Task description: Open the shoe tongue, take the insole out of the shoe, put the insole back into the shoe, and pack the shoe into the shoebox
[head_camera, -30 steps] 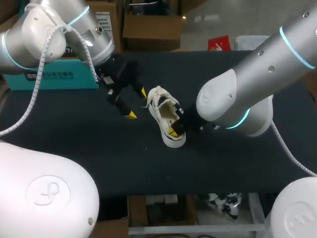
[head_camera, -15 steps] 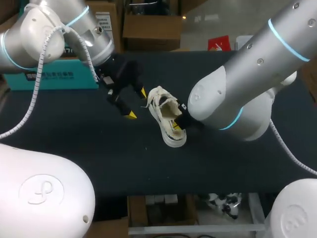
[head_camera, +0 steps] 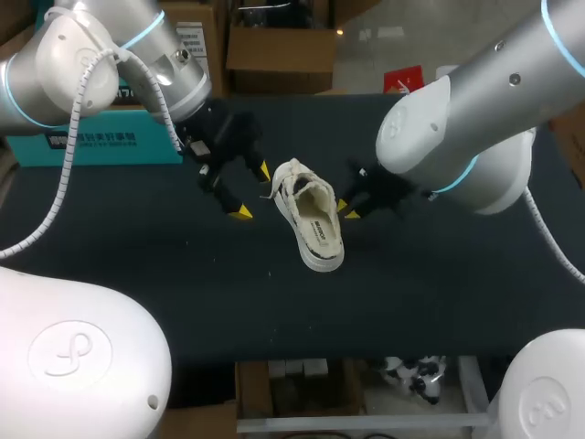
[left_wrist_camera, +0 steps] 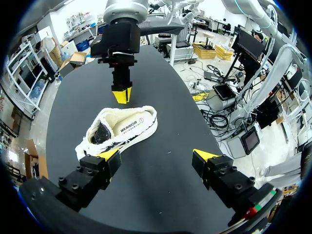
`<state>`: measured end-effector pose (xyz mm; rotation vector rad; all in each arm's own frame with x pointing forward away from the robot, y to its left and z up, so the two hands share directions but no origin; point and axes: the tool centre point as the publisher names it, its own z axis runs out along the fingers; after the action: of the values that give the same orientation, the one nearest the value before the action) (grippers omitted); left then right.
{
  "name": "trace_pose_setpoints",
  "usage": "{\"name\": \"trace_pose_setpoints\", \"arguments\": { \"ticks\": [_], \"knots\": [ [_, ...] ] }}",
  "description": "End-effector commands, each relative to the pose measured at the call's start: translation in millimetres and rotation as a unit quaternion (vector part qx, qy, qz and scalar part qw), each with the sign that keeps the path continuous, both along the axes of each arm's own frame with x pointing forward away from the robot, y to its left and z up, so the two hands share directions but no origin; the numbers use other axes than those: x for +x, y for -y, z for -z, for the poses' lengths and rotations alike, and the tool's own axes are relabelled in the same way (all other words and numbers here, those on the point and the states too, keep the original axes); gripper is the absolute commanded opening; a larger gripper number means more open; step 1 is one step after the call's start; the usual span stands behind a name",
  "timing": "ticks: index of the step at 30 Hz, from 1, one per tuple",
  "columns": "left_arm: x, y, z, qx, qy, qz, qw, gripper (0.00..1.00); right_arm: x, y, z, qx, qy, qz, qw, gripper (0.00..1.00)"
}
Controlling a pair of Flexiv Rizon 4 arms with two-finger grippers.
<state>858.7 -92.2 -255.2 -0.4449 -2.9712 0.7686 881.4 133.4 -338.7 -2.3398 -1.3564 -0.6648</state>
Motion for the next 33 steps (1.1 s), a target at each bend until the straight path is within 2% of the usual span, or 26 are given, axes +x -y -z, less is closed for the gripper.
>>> {"name": "trace_pose_setpoints", "arguments": {
  "ticks": [1, 8, 9, 14, 18, 28, 29, 30, 32, 33],
  "knots": [
    [0.2, 0, -0.3, 0.001, 0.0, 0.0, 1.0, 1.0, 3.5, 3, -7, 0.014, -0.049, -0.033, 0.998, 1.0],
    [0.2, 0, -0.3, 0.001, 0.0, 0.0, 1.0, 1.0, 3.5, 3, -7, 0.014, -0.049, -0.033, 0.998, 1.0],
    [1.7, 2, -1.4, -0.005, -0.002, -0.018, 1.0, 1.0, 7.2, 8, -5, 0.019, -0.046, -0.044, 0.998, 1.0],
    [-0.7, 5, -2.0, -0.011, -0.003, -0.111, 0.994, 1.0, 18.0, 33, -11, -0.015, -0.043, -0.044, 0.998, 1.0],
    [-0.7, -1, 0.3, 0.037, -0.012, -0.201, 0.979, 1.0, 23.4, 48, -24, -0.042, -0.036, -0.063, 0.996, 1.0],
    [-0.7, -1, 0.3, 0.037, -0.012, -0.201, 0.979, 1.0, 26.3, 53, -28, -0.047, -0.034, -0.069, 0.996, 1.0],
    [-1.3, 0, -0.2, 0.032, -0.019, -0.212, 0.977, 1.0, 26.3, 53, -28, -0.047, -0.034, -0.069, 0.996, 1.0],
    [-2.5, 1, -0.7, 0.027, -0.023, -0.236, 0.971, 1.0, 27.5, 57, -30, -0.045, -0.026, -0.099, 0.994, 1.0],
    [-4.5, 1, -0.8, 0.027, -0.037, -0.285, 0.957, 1.0, 29.2, 66, -33, -0.054, -0.016, -0.134, 0.989, 1.0],
    [-6.6, 2, -0.1, 0.021, -0.05, -0.317, 0.947, 1.0, 30.2, 71, -34, -0.056, -0.013, -0.157, 0.986, 1.0]
  ]
}}
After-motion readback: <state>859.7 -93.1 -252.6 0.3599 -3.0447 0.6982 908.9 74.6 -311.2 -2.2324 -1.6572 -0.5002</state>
